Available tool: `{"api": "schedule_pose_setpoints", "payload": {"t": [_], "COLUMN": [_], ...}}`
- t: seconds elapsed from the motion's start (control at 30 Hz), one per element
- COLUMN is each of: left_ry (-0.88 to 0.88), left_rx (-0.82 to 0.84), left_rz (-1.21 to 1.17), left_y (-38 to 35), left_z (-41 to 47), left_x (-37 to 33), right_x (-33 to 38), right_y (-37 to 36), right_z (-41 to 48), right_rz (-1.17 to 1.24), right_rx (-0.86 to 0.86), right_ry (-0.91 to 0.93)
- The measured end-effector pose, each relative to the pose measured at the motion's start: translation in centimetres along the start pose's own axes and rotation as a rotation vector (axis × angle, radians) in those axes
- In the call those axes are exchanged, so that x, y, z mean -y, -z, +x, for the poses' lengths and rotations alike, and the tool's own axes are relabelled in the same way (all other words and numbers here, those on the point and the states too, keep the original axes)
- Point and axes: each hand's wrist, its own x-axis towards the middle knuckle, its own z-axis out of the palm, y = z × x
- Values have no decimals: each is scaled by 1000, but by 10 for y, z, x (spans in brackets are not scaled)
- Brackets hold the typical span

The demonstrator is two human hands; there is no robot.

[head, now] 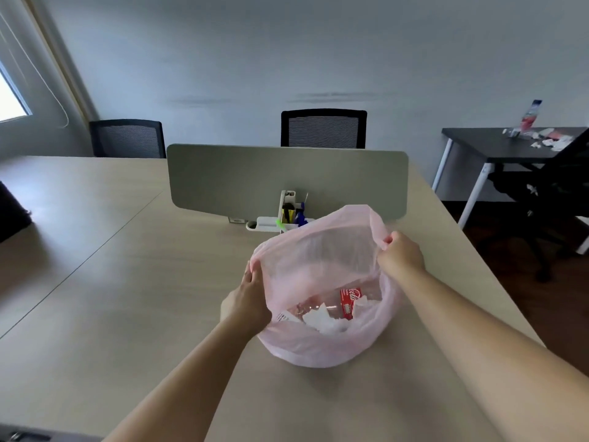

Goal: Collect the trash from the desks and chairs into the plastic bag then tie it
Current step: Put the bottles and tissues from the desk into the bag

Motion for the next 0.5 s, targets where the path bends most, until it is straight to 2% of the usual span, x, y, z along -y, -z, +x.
{"api": "schedule_pose_setpoints", "payload": {"t": [0.17, 0.33, 0.5], "left_ry": [-2, -156, -160], "left_rx": [-190, -42, -104], "left_rz": [-42, -24, 41], "left_y": [-3, -3, 19], "left_z": [1, -8, -51], "left_x": [2, 1, 0], "right_x": [-33, -50, -53], "right_y": [-1, 13, 36], "right_z": [-6, -30, -75], "right_rz": [-75, -128, -31], "right_rx": [-46, 38, -2], "right_ry": [-115, -155, -113]}}
